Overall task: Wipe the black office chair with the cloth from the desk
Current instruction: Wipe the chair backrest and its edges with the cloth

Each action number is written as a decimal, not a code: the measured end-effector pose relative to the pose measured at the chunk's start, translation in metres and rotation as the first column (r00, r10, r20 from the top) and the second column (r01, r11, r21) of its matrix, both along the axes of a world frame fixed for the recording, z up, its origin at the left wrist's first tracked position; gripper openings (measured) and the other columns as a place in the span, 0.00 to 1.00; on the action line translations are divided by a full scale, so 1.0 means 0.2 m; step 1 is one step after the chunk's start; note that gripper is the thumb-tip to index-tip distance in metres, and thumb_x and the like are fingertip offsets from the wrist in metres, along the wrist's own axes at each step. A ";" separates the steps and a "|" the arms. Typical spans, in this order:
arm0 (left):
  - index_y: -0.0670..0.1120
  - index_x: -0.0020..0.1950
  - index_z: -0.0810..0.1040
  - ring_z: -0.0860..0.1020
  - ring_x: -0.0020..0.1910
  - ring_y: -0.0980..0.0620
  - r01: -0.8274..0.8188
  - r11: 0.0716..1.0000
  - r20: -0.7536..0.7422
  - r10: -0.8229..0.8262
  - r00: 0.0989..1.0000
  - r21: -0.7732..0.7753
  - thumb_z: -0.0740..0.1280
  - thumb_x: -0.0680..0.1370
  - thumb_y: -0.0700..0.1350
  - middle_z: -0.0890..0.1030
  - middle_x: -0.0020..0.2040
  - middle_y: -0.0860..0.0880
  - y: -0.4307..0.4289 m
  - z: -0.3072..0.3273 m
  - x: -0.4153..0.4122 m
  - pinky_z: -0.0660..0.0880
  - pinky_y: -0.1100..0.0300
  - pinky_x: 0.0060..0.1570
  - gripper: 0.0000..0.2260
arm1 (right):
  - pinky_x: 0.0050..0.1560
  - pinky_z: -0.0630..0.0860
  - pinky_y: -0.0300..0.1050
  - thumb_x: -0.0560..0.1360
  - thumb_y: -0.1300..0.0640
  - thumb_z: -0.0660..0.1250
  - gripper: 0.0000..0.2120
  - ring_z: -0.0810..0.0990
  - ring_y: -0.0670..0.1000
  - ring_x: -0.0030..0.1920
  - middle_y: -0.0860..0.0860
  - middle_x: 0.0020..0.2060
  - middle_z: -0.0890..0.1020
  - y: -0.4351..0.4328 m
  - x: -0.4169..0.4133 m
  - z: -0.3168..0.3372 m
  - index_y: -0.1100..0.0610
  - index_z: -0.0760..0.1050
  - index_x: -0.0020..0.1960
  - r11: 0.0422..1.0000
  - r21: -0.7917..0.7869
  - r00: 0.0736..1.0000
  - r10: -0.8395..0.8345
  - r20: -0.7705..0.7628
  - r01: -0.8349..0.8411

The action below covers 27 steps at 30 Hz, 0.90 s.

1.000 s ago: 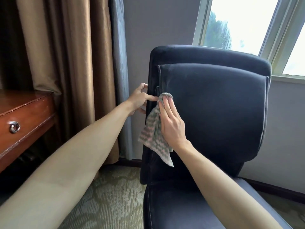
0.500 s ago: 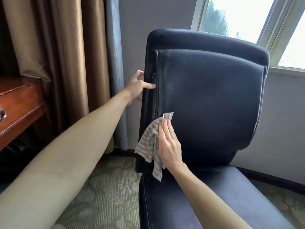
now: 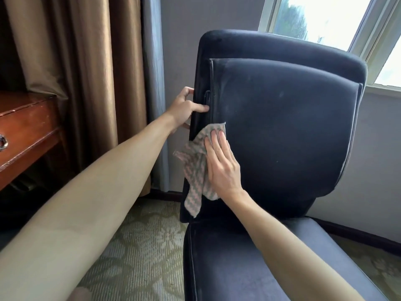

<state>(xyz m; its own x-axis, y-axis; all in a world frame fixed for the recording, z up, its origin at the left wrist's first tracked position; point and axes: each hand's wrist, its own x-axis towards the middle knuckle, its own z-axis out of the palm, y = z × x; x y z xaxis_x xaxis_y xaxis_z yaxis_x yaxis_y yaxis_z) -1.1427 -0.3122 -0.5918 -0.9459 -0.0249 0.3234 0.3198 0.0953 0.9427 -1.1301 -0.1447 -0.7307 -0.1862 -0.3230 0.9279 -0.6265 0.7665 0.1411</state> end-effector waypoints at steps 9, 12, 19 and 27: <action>0.51 0.55 0.71 0.84 0.37 0.50 -0.007 1.000 0.008 0.007 1.000 0.021 0.72 0.72 0.40 0.84 0.45 0.48 0.03 0.01 0.03 0.77 0.55 0.28 0.16 | 0.70 0.69 0.53 0.79 0.67 0.61 0.19 0.66 0.56 0.73 0.60 0.70 0.70 0.14 0.15 -0.38 0.65 0.70 0.69 0.995 0.100 0.992 -0.011 0.125 -0.002; 0.51 0.56 0.70 0.84 0.39 0.49 -0.019 1.000 0.011 0.019 1.000 0.007 0.71 0.72 0.41 0.83 0.47 0.48 0.03 0.01 0.03 0.78 0.55 0.29 0.16 | 0.71 0.67 0.53 0.77 0.68 0.65 0.20 0.66 0.58 0.72 0.62 0.69 0.71 0.10 0.13 -0.26 0.66 0.71 0.69 0.998 0.057 0.994 -0.017 0.112 0.011; 0.51 0.57 0.71 0.80 0.38 0.52 -0.037 0.999 0.005 0.037 0.999 -0.007 0.70 0.73 0.40 0.82 0.46 0.50 0.03 0.01 0.04 0.75 0.60 0.28 0.15 | 0.73 0.63 0.52 0.77 0.69 0.63 0.21 0.65 0.60 0.73 0.63 0.70 0.69 -0.04 -0.04 0.21 0.67 0.68 0.70 0.999 -0.034 0.998 0.013 0.064 -0.011; 0.49 0.57 0.71 0.84 0.41 0.50 -0.015 1.000 -0.006 0.015 1.000 0.010 0.71 0.73 0.41 0.83 0.49 0.49 0.03 -0.01 0.04 0.78 0.56 0.30 0.16 | 0.72 0.66 0.54 0.81 0.66 0.59 0.18 0.64 0.58 0.74 0.62 0.71 0.68 0.08 0.03 -0.21 0.66 0.68 0.71 0.998 0.020 0.995 0.063 0.081 -0.065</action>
<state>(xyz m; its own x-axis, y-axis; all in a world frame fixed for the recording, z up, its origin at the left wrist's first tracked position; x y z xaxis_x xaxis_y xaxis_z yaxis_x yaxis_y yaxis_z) -1.1356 -0.3072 -0.5933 -0.9435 -0.0423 0.3286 0.3239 0.0910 0.9417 -1.1239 -0.1286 -0.7721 -0.2379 -0.3572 0.9032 -0.6840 0.7218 0.1054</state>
